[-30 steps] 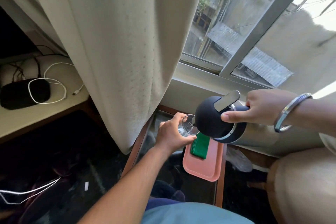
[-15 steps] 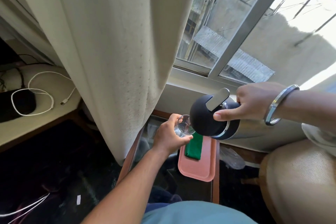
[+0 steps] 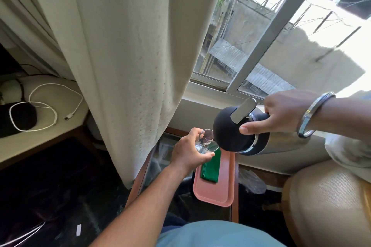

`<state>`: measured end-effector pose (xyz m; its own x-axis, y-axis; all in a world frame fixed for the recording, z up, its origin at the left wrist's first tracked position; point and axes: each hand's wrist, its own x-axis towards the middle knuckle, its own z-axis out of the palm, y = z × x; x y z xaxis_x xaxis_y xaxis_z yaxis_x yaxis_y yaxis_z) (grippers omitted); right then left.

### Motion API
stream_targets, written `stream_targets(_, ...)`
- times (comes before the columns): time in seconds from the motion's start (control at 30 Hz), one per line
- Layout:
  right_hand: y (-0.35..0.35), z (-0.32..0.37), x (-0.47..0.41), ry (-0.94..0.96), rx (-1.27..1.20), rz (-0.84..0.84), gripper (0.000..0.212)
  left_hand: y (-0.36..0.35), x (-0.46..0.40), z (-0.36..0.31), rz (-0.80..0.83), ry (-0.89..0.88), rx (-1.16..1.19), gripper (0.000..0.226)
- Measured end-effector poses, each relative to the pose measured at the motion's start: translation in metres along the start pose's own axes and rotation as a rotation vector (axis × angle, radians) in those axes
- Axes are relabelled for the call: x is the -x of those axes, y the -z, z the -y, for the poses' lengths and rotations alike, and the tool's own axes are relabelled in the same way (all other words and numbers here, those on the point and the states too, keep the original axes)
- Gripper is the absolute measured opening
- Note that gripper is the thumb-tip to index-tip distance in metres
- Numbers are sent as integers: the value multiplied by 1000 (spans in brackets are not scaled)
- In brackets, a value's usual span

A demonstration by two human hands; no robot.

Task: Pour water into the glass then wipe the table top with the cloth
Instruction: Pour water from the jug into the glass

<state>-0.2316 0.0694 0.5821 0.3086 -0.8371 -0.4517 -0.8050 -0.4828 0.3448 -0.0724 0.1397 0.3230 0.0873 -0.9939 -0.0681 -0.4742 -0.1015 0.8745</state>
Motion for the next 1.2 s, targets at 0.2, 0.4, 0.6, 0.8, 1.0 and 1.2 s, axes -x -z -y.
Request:
stream_targets(0.2, 0, -6, 2, -3, -9, -19, 102, 1, 2, -8, 4, -23, -42, 64)
stream_targets(0.4, 0, -8, 5, -10, 14, -19, 102, -5, 2, -12, 31, -23, -37, 65)
stream_targets(0.6, 0, -12, 11, -7, 56, -7, 103, -8, 4, -15, 45, -34, -36, 63)
stream_targets(0.8, -2, -15, 15, -20, 81, -29, 103, -8, 2, -18, 27, -43, -24, 65)
stream_targets(1.0, -1, -17, 17, -19, 89, -38, 103, -9, 3, -23, 14, -57, -19, 64)
stream_targets(1.2, 0, -16, 18, 2, 126, -51, 104, -9, 2, -26, -2, -54, -12, 62)
